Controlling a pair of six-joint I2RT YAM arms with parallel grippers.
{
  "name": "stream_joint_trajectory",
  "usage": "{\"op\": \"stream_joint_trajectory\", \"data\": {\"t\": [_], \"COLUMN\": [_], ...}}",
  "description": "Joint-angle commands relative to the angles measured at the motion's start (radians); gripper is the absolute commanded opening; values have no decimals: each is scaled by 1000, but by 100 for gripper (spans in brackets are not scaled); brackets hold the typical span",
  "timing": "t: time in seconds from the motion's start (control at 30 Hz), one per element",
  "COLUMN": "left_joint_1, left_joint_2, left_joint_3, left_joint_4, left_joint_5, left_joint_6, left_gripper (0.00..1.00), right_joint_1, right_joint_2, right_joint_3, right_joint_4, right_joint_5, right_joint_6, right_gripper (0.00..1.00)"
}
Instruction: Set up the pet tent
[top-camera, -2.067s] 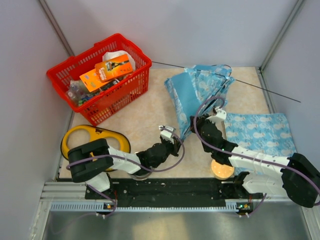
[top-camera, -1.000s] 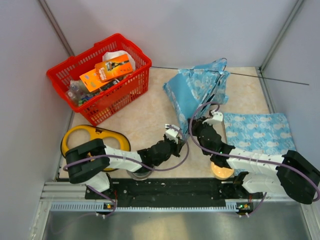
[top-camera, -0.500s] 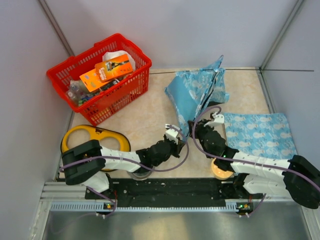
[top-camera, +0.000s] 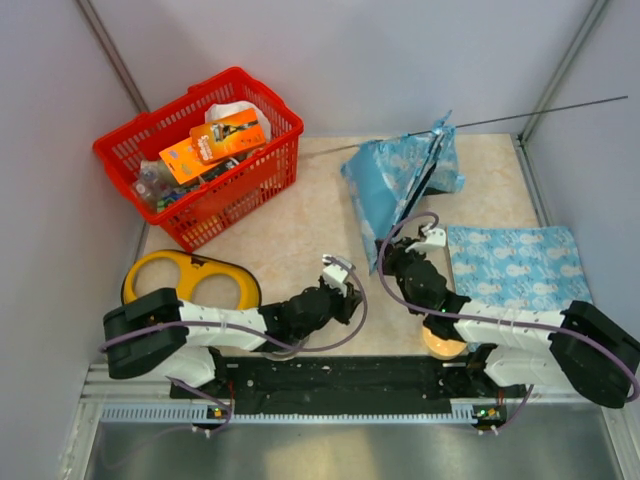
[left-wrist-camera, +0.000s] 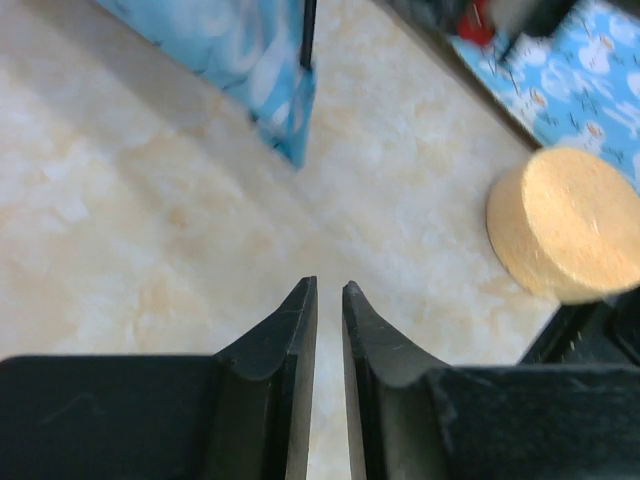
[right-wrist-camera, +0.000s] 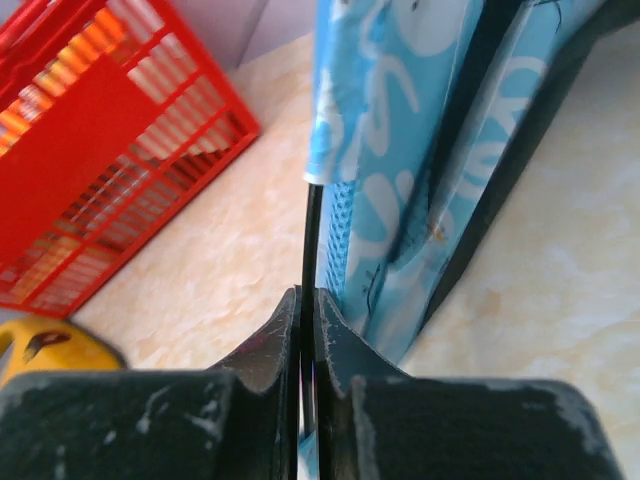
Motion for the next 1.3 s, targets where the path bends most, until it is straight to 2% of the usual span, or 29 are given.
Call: {"op": "stream_joint_trajectory", "data": {"t": [0.0,0.17,0.37,0.63,0.77,0.83,1.03,1.13,1.27], "left_joint_1": [-33,-33,-33,-33,-33,-33,-31,-31,-31], "left_joint_2": [-79,-82,-59,-24,-29,-39,-87,-112,-145], "left_joint_3": [-69,-78,-70,-54,-57,-66,-89,-93,-87], "left_joint_4": [-55,-66,-67,-47,-52,-53,-58,-66,-99], "left_joint_5": [62,28,8,16,-10,-30,-84,-109,-148], "left_joint_6": [-20,-24,-36,-44,-61,-69,-93,-99,-113], "left_gripper": [25,28,37,47,51,52,56,59,65], "right_joint_1": [-26,-26,-26,-24,-24,-26,-26,-29,-43], "right_joint_2": [32,95,71,6,-18,-46,-217,-306,-377], "right_joint_3": [-45,-83,-68,-11,25,39,116,157,234], "right_joint_4": [76,127,64,-158,-356,-469,-853,-1005,-1155], "right_joint_5": [87,69,41,0,7,32,142,170,161], "right_joint_6": [-23,11,46,138,218,245,267,250,215], "right_gripper": [0,0,0,0,1,14,64,77,86]}}
